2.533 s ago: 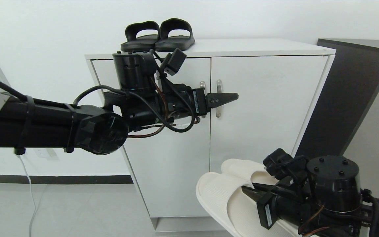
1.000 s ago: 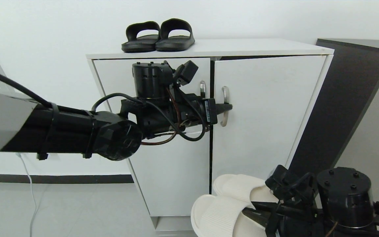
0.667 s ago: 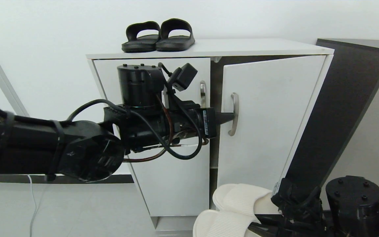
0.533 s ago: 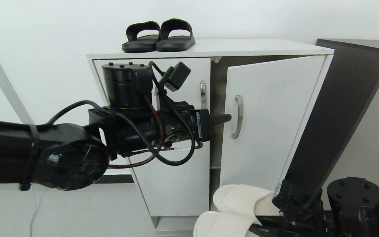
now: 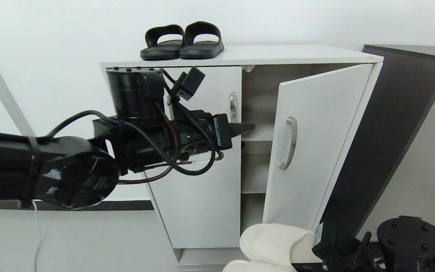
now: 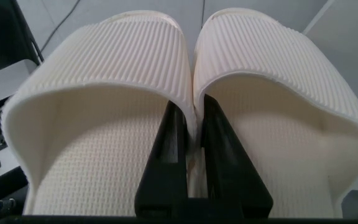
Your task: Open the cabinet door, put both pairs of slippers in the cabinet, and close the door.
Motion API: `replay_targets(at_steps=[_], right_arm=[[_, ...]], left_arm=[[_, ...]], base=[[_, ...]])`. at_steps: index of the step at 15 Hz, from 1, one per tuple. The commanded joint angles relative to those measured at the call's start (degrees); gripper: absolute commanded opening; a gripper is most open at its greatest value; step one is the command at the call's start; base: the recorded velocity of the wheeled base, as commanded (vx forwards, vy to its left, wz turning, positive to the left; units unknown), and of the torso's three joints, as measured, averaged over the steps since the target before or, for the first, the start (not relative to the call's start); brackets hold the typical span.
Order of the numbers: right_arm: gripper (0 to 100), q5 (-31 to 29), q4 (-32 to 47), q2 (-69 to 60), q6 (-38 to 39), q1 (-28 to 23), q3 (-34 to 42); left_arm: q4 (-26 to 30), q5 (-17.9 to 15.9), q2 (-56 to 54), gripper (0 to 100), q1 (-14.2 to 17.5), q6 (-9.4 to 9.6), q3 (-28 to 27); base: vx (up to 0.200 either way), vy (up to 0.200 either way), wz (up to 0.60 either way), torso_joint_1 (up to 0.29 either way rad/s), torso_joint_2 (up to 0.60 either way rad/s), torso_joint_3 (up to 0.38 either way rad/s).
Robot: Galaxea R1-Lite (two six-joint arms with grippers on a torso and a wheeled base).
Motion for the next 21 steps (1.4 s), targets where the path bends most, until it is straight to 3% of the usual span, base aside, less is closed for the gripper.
replay_targets(at_steps=[1, 4, 6, 10, 12, 15, 16, 18, 21], right_arm=[[0, -0.01, -0.05, 0.03, -0.02, 0.35, 0.21], [0, -0.01, -0.05, 0.56, -0.11, 0.35, 0.38], [0, -0.01, -0.05, 0.47, -0.11, 0.52, 0.47], [0, 0.61, -0.14, 0.12, -0.11, 3.95, 3.46], [0, 1.75, -1.01, -0.06, -0.19, 5.18, 4.95], [0, 1.84, -2.68, 0.38, -1.86, 5.44, 6.27], [0, 1.75, -2.77, 0.47, -1.95, 5.44, 6.27], [0, 1.75, -2.77, 0.38, -2.13, 5.44, 6.18], [0, 1.93, -2.86, 0.38, -1.95, 5.36, 6.18]], left_arm=[[-0.53, 0.08, 6.05, 0, -1.06, -0.10, -4.40], [-0.97, 0.43, 9.65, 0, -1.06, -0.54, -7.74], [-1.06, 0.43, 9.91, 0, -1.06, -2.39, -8.26], [-1.15, 0.52, 9.91, 0, -1.32, -2.91, -8.18], [-1.15, 0.78, 9.56, 0, -3.78, -2.83, -7.30], [-3.26, 0.78, 7.98, 0, -10.81, -2.65, -5.80], [-4.22, 0.78, 7.89, 0, -11.51, -2.65, -5.72], [-4.40, 0.78, 7.89, 0, -11.43, -2.65, -5.80], [-4.40, 2.28, 5.78, 0, -7.38, -2.56, -3.87]], base=[[0.000, 0.000, 0.00, 0.000, 0.00, 0.000], [0.000, 0.000, 0.00, 0.000, 0.00, 0.000], [0.000, 0.000, 0.00, 0.000, 0.00, 0.000], [-0.200, 0.000, 0.00, 0.007, 0.00, 0.005], [-0.200, 0.000, 0.00, -0.005, 0.00, 0.005], [-0.200, 0.000, 0.00, 0.004, 0.00, 0.005], [-0.200, 0.000, 0.00, -0.002, 0.00, 0.002], [0.000, 0.000, 0.00, 0.000, 0.00, 0.000], [0.000, 0.000, 0.00, 0.000, 0.00, 0.000]])
